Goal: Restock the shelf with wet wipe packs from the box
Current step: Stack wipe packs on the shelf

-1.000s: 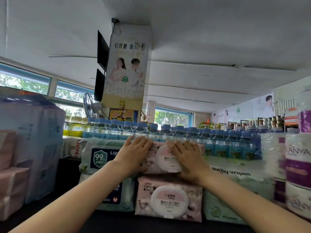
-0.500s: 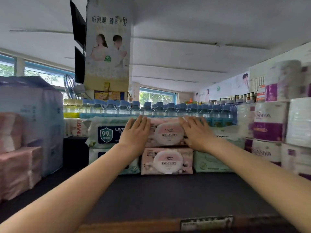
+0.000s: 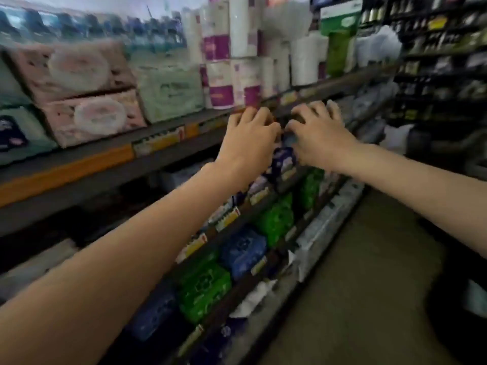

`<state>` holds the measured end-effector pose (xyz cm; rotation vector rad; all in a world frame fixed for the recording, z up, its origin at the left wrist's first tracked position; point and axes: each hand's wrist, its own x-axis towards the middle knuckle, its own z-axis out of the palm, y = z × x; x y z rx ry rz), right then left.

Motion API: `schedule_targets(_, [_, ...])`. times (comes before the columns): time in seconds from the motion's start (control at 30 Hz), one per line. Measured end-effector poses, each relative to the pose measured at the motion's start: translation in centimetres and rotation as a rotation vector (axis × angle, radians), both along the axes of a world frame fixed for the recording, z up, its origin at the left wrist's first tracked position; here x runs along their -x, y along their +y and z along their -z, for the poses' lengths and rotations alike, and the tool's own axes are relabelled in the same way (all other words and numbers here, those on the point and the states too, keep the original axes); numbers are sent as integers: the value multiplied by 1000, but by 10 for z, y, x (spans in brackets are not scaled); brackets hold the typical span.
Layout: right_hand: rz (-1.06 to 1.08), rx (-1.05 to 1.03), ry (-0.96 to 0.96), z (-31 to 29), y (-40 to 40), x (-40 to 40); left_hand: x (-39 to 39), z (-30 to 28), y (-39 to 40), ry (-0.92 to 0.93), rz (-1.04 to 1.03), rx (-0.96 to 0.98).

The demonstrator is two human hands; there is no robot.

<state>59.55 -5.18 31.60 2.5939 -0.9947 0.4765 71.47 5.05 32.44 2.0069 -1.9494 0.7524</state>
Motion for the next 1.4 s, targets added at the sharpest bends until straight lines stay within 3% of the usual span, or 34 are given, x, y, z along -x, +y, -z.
schedule_targets(0.1, [249,-143,5,48,-12,121,72,58,-28,138,137,-189])
schedule_targets(0.2, [449,-409,96,101,-10,243,154,113,-46,116,283,-392])
schedule_targets(0.47, [639,-927,247,252,65,524,389,244,-75,-14,558,-722])
schedule_targets(0.67, [719,-940,196,340,106,645,527,325,-63,55,609,-954])
schedule_targets(0.83, [611,-1193,267,416,149,640,575,390,-20,22,639,-1169])
schedule_targets(0.97, [453,-1252,231,463,159,598,574,430,-5,-17,588,-1244])
schedule_targets(1.17, [496,-1240,33,514,138,552,541,480,6,3,422,-1395])
schedule_targets(1.27, [542,-1108,143,536,117,538,524,501,11,-9,396,-1405])
schedule_targets(1.4, [422,-1217,301,546,103,528,510,521,10,130,366,-1378])
